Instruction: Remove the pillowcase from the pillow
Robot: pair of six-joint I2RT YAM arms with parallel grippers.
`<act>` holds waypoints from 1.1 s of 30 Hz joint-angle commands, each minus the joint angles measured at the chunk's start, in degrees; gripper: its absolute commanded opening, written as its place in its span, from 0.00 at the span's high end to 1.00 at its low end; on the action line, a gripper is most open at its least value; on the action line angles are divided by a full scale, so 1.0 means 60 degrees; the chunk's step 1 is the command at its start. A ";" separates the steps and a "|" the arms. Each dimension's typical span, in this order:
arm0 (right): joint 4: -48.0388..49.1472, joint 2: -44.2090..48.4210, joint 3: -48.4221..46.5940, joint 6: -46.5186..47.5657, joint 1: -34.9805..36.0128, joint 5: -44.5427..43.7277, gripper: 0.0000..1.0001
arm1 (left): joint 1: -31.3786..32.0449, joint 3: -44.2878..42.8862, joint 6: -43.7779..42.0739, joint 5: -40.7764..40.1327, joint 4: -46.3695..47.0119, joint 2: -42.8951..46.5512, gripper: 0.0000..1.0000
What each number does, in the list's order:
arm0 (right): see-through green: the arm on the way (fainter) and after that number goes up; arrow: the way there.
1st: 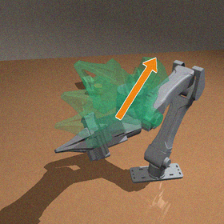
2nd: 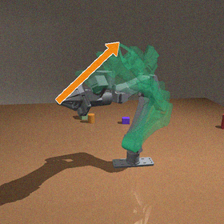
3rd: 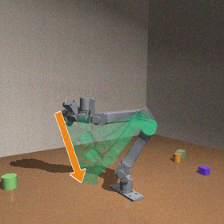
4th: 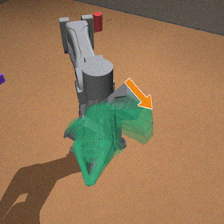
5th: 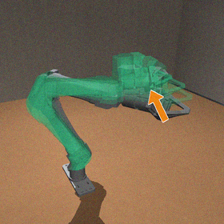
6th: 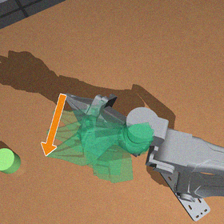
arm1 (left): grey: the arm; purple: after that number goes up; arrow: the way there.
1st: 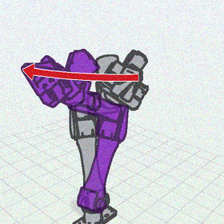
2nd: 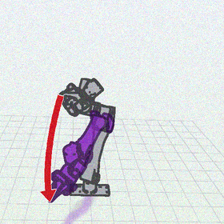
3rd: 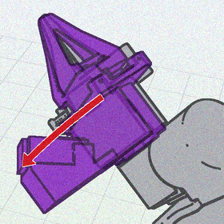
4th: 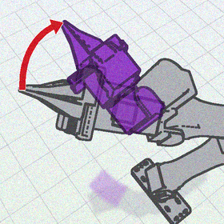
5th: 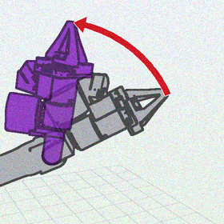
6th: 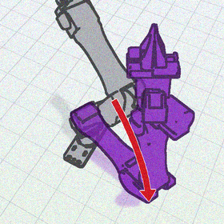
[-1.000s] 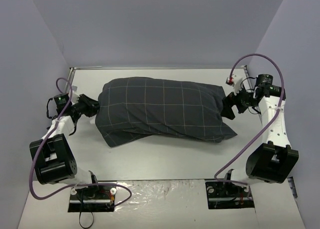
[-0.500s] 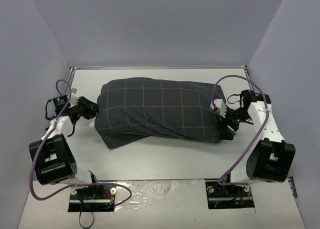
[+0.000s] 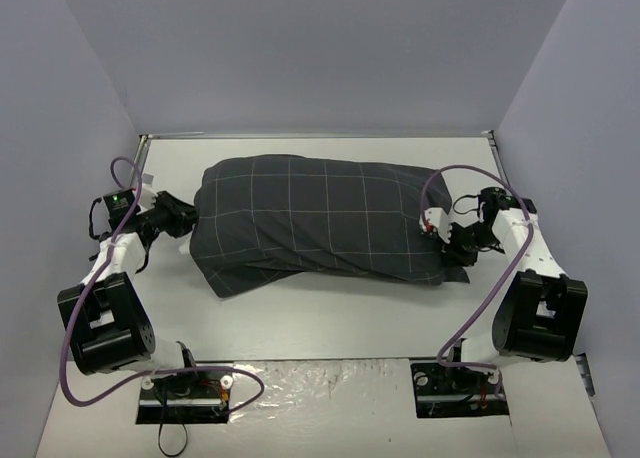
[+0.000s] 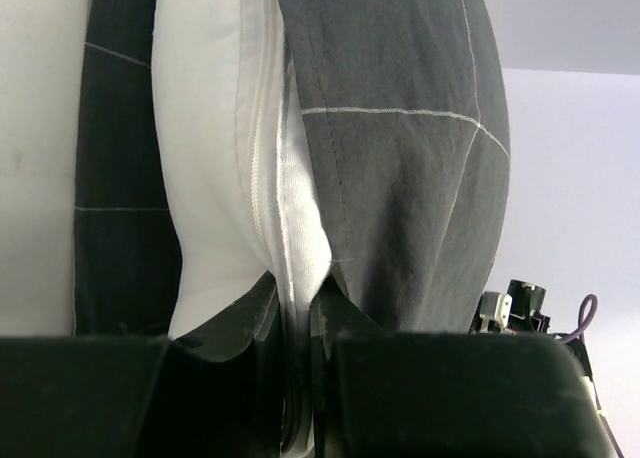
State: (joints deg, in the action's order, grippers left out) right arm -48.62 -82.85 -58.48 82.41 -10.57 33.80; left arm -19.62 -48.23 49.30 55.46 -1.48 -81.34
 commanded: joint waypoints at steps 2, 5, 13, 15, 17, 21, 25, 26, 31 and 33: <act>-0.0246 0.0740 -0.0213 -0.0052 -0.0683 0.0181 1.00 | -0.0056 -0.0546 0.0366 0.0175 0.0655 0.0622 0.98; -0.0202 0.1209 -0.0913 -0.0609 -0.1049 0.0488 1.00 | -0.0070 -0.0502 0.0703 0.0102 0.1168 0.0680 0.98; 0.0003 0.0699 -0.4386 -0.3157 -0.2939 0.2451 1.00 | -0.0363 -0.0970 0.1611 -0.0191 0.1915 0.1031 0.98; 0.0076 0.0449 -0.5190 -0.3802 -0.3465 0.2803 1.00 | -0.0422 -0.1175 0.1846 -0.0249 0.2047 0.1163 0.98; 0.0163 0.0332 -0.5530 -0.4240 -0.3745 0.2921 1.00 | -0.0582 -0.1264 0.2022 -0.0264 0.2106 0.1354 0.98; 0.0558 0.0273 -0.5810 -0.4448 -0.4609 0.3126 1.00 | -0.1168 -0.1205 0.2403 -0.0133 0.2311 0.1749 0.98; 0.0501 0.0010 -0.5476 -0.4346 -0.5298 0.3025 1.00 | -0.1637 -0.1176 0.2594 -0.0074 0.2297 0.2028 0.98; 0.0501 0.0038 -0.5241 -0.4259 -0.5299 0.2980 1.00 | -0.1638 -0.1118 0.2580 -0.0103 0.2268 0.2043 0.98; -0.0010 0.0564 -0.3455 -0.3161 -0.4905 0.2601 1.00 | -0.1419 0.0067 0.2522 0.0057 0.2298 0.2116 0.98; -0.0100 0.0843 -0.2692 -0.3231 -0.4407 0.2438 1.00 | -0.1215 0.0346 0.2200 0.0204 0.1889 0.2262 0.98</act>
State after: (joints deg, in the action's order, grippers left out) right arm -45.63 -81.21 -78.87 60.29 -40.34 49.50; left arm -28.99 -47.75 63.29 54.08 8.27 -70.63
